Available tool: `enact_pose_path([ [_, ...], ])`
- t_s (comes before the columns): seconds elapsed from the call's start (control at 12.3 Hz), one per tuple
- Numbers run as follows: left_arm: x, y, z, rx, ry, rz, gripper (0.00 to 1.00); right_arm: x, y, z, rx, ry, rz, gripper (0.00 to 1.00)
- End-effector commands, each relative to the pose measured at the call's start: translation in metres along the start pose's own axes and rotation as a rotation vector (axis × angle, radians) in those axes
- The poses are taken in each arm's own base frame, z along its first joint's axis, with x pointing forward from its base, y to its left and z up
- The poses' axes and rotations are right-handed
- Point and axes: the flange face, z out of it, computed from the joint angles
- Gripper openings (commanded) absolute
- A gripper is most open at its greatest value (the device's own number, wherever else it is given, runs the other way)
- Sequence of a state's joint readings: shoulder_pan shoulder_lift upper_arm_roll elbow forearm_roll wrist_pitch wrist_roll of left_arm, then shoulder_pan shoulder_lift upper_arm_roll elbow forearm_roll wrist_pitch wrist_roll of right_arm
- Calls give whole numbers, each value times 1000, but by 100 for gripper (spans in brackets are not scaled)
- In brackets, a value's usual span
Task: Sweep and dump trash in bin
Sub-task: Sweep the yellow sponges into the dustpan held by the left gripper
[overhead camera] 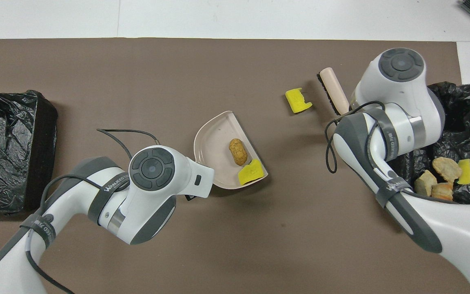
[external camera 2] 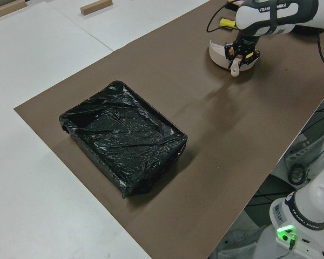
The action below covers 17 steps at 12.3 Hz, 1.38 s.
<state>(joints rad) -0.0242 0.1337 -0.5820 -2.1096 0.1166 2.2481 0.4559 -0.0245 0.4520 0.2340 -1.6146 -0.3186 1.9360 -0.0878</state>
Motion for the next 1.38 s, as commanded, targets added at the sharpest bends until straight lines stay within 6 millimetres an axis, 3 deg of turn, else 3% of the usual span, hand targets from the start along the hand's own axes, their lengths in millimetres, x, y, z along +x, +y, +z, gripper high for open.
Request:
enact_pose_path([
  [0.0, 5, -1, -3, -2, 20, -17, 0, 25, -43, -1, -32, -13, -104, 0],
  [0.24, 3, 0, 0, -7, 10, -17, 0, 19, -106, -7, -5, -49, -207, 0],
  [0.41, 0, 3, 7, -16, -8, -16, 0, 0, -140, -1, 125, -63, -294, 0],
  [0.73, -3, -3, 12, -27, -13, -27, 0, -16, -171, -12, 364, -106, -335, 0],
  [0.98, 3, -15, 7, -23, 20, -61, 0, -25, -192, -35, 511, -120, -264, 0],
  [1.06, 2, -17, 9, -25, 20, -67, 0, -29, -198, -42, 501, -131, -252, 0],
  [1.14, 1, -21, 8, -23, 22, -78, 0, -32, -190, -51, 489, -121, -240, 0],
  [1.3, -4, -41, -1, -6, 44, -114, 0, -42, -141, -58, 461, -140, -182, 0],
])
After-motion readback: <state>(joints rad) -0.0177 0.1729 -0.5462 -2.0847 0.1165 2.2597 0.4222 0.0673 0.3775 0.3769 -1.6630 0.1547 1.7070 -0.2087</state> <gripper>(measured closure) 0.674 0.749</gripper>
